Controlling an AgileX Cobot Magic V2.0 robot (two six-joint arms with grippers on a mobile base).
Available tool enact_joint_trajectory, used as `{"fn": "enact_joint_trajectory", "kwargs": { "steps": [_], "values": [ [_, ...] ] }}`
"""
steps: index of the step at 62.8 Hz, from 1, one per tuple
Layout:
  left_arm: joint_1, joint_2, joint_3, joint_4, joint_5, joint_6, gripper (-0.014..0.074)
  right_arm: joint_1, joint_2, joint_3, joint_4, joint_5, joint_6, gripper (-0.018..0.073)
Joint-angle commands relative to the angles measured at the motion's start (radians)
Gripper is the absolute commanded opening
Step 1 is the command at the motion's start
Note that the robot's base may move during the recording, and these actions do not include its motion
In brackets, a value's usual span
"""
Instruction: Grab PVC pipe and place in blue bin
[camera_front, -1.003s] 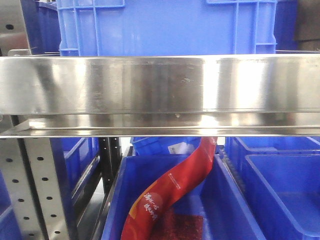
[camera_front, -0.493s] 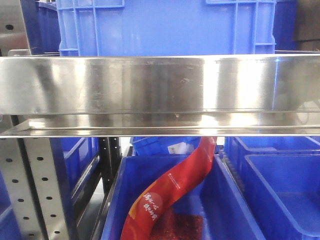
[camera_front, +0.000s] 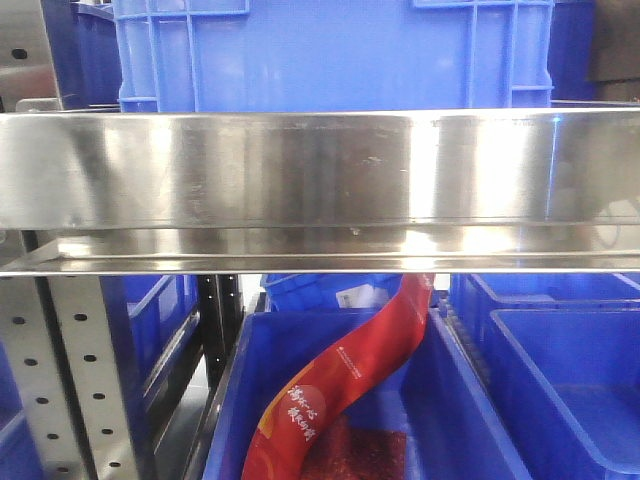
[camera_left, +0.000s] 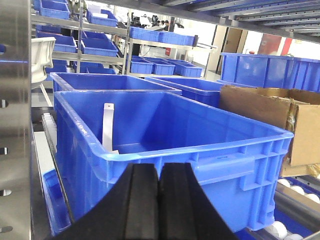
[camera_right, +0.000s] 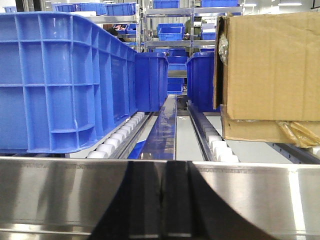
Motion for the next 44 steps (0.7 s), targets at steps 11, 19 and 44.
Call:
{"fn": "enact_joint_trajectory", "kwargs": {
  "steps": [11,19,44],
  "values": [
    [0.003,-0.005,0.002,-0.002,-0.02,-0.002,-0.0111,-0.006,-0.003,0.003,-0.009,-0.023,-0.006,-0.0168],
    [0.003,-0.005,0.002,-0.002,-0.02,-0.002,-0.0111,-0.006,-0.003,0.003,-0.009,-0.026,-0.006,-0.0168],
    [0.072,-0.03,0.084,0.116,-0.013,-0.002,-0.0111,-0.006,-0.003,0.003,-0.009,-0.026,-0.006,-0.0168]
  ]
}}
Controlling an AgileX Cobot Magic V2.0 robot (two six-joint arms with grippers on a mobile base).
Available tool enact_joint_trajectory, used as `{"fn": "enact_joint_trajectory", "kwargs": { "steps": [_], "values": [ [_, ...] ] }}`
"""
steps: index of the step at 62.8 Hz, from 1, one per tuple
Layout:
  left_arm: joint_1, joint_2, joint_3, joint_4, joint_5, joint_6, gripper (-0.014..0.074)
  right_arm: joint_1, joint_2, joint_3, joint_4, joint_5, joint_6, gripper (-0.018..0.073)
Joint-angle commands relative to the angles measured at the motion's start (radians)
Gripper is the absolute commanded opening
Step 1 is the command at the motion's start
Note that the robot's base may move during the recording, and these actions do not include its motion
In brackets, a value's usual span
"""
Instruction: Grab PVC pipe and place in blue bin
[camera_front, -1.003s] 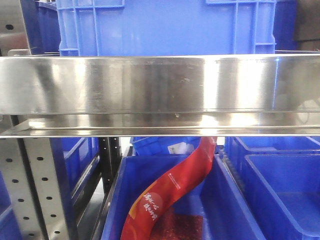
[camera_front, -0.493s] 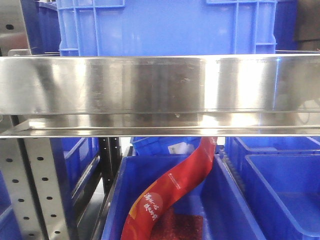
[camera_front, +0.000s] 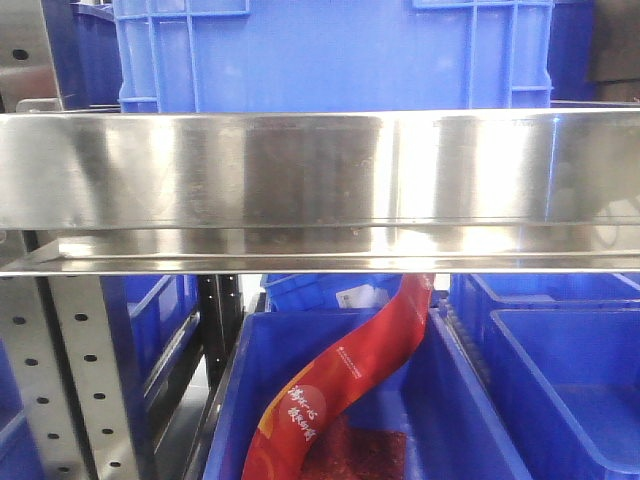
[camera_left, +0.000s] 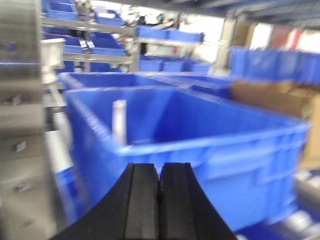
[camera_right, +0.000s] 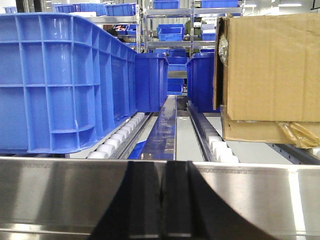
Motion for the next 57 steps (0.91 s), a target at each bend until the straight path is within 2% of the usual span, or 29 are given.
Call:
{"fn": "enact_joint_trajectory", "kwargs": {
  "steps": [1,16,27,35,47,57],
  "values": [
    [0.045,-0.032,0.064,0.051,-0.009,-0.002,-0.0111,-0.006,-0.003,0.003,-0.006,-0.026,-0.006,-0.0168],
    [0.222,-0.227,0.305,0.051,-0.009,-0.002,-0.0111,-0.006,-0.003,0.003,-0.006,-0.026,-0.006,-0.0168],
    [0.327,-0.422,0.438,0.051,0.009,-0.002,-0.0111,-0.006,-0.003,0.003,-0.006,-0.026,-0.006,-0.0168],
    [0.363,-0.568,0.519,0.051,0.068,-0.002,-0.0111,-0.006,-0.003,0.003,-0.006,-0.026,-0.006,-0.0168],
    [0.374,-0.693,0.628,0.051,0.078,-0.002,-0.0111,-0.006,-0.003,0.003,-0.006,-0.026,-0.006,-0.0168],
    [0.374,-0.693,0.686,0.051,0.001,-0.002,-0.0111,-0.006,-0.003,0.003,-0.006,-0.026,-0.006,-0.0168]
  ]
}}
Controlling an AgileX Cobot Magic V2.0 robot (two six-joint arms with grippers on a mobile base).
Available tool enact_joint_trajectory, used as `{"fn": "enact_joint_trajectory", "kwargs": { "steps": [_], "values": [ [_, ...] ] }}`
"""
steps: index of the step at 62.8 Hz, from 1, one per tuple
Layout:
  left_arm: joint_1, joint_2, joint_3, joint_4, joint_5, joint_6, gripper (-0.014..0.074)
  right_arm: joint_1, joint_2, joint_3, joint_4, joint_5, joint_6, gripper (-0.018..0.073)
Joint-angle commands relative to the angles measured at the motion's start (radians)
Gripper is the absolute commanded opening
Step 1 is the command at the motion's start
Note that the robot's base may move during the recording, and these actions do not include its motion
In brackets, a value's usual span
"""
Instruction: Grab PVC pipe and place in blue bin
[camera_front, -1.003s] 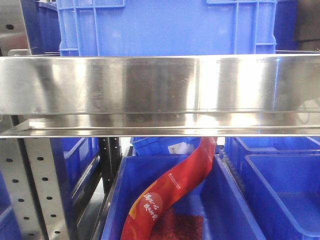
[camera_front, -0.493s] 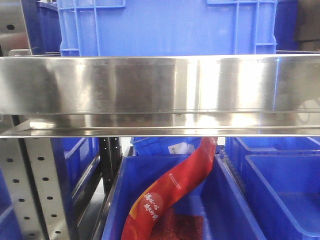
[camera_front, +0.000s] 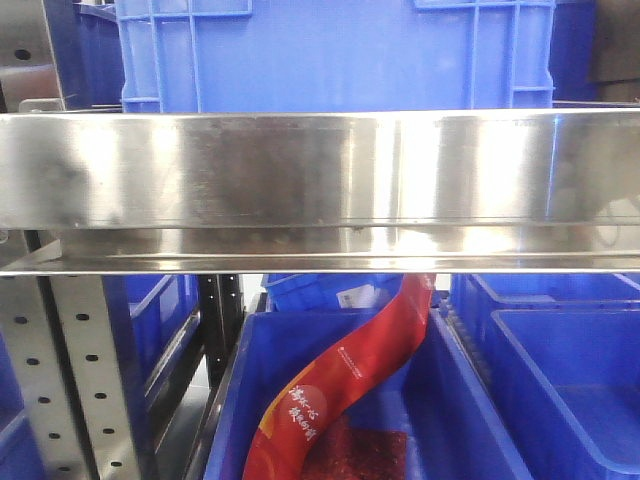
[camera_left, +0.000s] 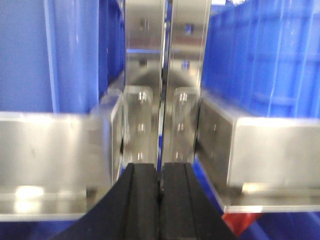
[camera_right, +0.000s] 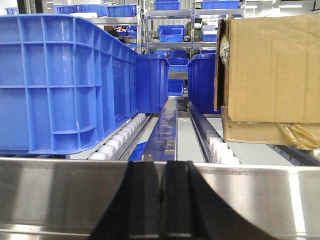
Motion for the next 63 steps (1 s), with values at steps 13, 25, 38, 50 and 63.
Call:
{"fn": "enact_joint_trajectory", "kwargs": {
  "steps": [13,25,38,50,63],
  "values": [
    [0.004,-0.007,0.012,0.004,-0.076,-0.002,-0.0111,-0.006,-0.003,0.003,-0.005,-0.022,-0.006,-0.0169],
    [0.004,-0.007,0.012,0.004,-0.097,-0.002,-0.0111,-0.006,-0.003,0.003,-0.005,-0.022,-0.006,-0.0169],
    [0.004,-0.007,0.012,0.004,-0.093,-0.002,-0.0111,-0.006,-0.003,0.003,-0.005,-0.022,-0.006,-0.0169],
    [0.004,-0.007,0.012,0.004,-0.093,-0.002,-0.0111,-0.006,-0.003,0.003,-0.005,-0.022,-0.006,-0.0169],
    [0.004,-0.007,0.012,0.004,-0.093,-0.002,-0.0111,-0.006,-0.003,0.003,-0.005,-0.022,-0.006,-0.0169]
  ]
}}
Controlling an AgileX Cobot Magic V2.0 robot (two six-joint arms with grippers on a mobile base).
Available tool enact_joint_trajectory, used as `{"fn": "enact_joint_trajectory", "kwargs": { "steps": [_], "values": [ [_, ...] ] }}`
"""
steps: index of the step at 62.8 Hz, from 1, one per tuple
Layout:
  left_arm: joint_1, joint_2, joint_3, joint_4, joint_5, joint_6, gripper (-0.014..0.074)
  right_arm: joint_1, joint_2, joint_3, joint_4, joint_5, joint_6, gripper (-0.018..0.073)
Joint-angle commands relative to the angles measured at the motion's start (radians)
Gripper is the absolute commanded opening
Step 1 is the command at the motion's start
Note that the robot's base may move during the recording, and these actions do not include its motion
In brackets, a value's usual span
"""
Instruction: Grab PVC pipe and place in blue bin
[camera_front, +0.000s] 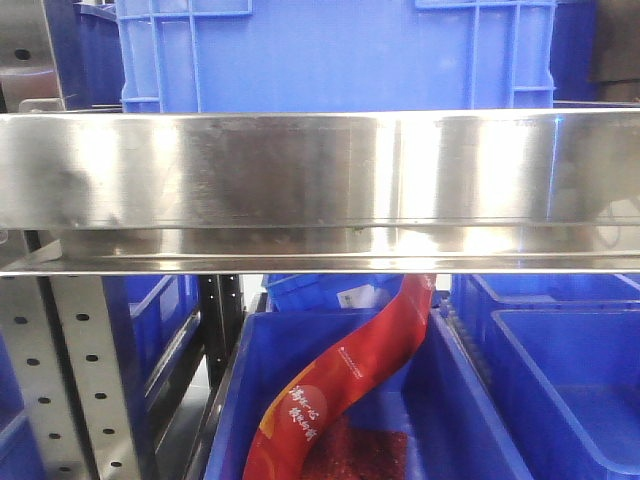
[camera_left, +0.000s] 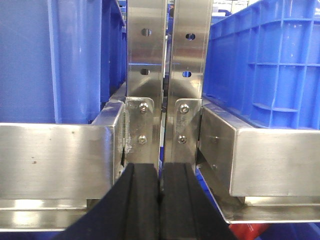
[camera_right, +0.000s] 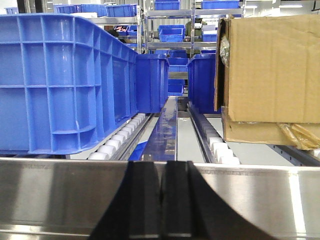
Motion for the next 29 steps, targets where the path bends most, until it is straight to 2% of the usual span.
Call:
{"fn": "enact_joint_trajectory", "kwargs": {
  "steps": [1,29],
  "values": [
    [0.004,-0.005,-0.001,0.004,-0.02,-0.002,-0.0111,-0.006,-0.003,0.002,-0.005,-0.02,-0.006,-0.0169],
    [0.004,-0.005,-0.001,0.004,-0.02,-0.002,-0.0111,-0.006,-0.003,0.002,-0.005,-0.02,-0.006,-0.0169]
  ]
}}
